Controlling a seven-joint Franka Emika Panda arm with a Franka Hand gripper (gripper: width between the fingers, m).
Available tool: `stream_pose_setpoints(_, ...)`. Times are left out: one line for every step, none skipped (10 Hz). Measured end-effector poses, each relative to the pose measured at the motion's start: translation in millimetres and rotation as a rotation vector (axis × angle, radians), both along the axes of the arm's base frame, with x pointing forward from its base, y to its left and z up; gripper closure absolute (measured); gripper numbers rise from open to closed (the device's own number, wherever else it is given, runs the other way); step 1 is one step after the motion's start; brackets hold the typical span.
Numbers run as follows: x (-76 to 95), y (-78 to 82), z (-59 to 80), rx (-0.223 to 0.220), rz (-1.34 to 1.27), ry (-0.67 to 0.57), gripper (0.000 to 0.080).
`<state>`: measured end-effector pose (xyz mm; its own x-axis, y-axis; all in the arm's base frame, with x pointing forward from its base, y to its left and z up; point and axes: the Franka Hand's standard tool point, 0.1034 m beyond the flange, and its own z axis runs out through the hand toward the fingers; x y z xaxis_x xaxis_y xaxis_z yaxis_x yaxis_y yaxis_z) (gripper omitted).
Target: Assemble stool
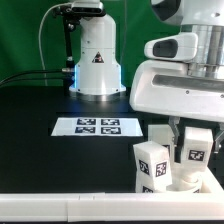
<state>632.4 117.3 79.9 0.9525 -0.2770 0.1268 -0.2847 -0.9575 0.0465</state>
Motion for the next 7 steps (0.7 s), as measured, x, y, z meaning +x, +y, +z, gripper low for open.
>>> stream_pose_setpoints(-0.7, -0.6, -3.0, -0.002, 0.000, 0.002, 0.0466)
stream_pose_setpoints(-1.0, 0.1, -6.7, -0.003, -0.001, 0.001, 0.0466)
stream_pose_setpoints(1.1, 3.6, -7.0, -0.001, 0.000, -0.015, 0.0466)
stream_pose_setpoints(1.1, 4.1, -7.2, -0.006, 0.007, -0.022, 0.0466)
stream_pose_setpoints(0.8, 4.7, -7.1, -0.011, 0.010, -0.025, 0.0466)
stream_pose_setpoints(-0.9, 6.7, -7.7, -0.028, 0.007, -0.027, 0.0466)
stream_pose_setpoints(-4.2, 10.1, -10.5, -0.050, 0.000, -0.029, 0.0466)
